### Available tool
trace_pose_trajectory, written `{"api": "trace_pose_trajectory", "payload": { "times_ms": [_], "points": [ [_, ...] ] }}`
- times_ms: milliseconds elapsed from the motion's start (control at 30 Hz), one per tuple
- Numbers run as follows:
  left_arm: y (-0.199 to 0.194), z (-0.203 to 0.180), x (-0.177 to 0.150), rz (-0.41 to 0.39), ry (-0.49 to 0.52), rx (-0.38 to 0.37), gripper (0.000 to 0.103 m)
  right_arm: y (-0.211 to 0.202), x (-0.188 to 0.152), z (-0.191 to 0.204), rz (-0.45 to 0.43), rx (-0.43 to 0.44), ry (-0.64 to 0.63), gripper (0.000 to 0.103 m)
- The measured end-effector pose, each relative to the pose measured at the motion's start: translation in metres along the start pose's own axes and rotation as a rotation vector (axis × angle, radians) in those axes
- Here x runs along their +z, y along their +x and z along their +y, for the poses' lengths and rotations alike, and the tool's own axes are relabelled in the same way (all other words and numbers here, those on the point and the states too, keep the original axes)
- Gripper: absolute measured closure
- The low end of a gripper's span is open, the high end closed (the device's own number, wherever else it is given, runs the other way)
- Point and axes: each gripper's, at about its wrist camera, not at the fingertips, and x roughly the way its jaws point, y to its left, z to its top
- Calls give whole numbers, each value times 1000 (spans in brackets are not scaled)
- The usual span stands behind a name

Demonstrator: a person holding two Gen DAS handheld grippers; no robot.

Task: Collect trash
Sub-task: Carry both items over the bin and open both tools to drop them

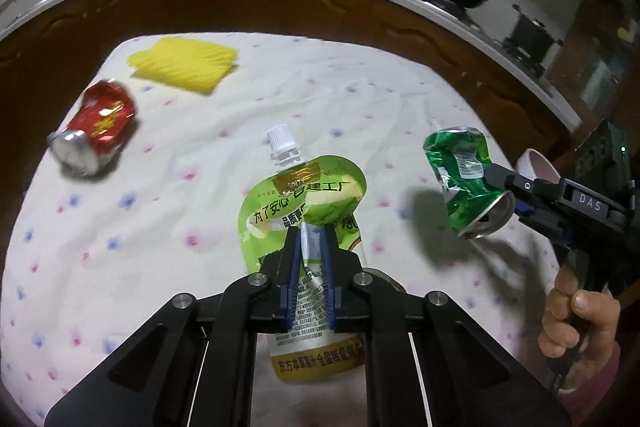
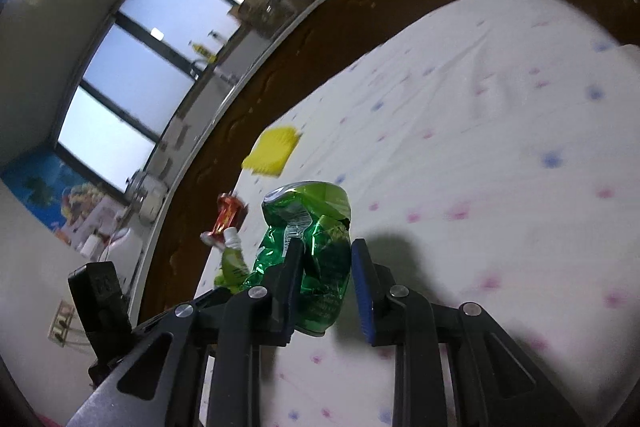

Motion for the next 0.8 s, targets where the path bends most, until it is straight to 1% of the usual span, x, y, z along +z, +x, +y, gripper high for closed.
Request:
{"api": "trace_pose_trajectory", "payload": {
  "times_ms": [133,467,800],
  "points": [
    [4,-23,6,-3,29,-42,94,-28,1,-13,-51,-33,15,79],
    [13,-98,17,-10,136,-142,94,-95,0,-44,-172,-132,39,79],
    [20,-159,23,-5,203,-228,94,-145,-6,-66,-261,-210,64,79]
  ]
}}
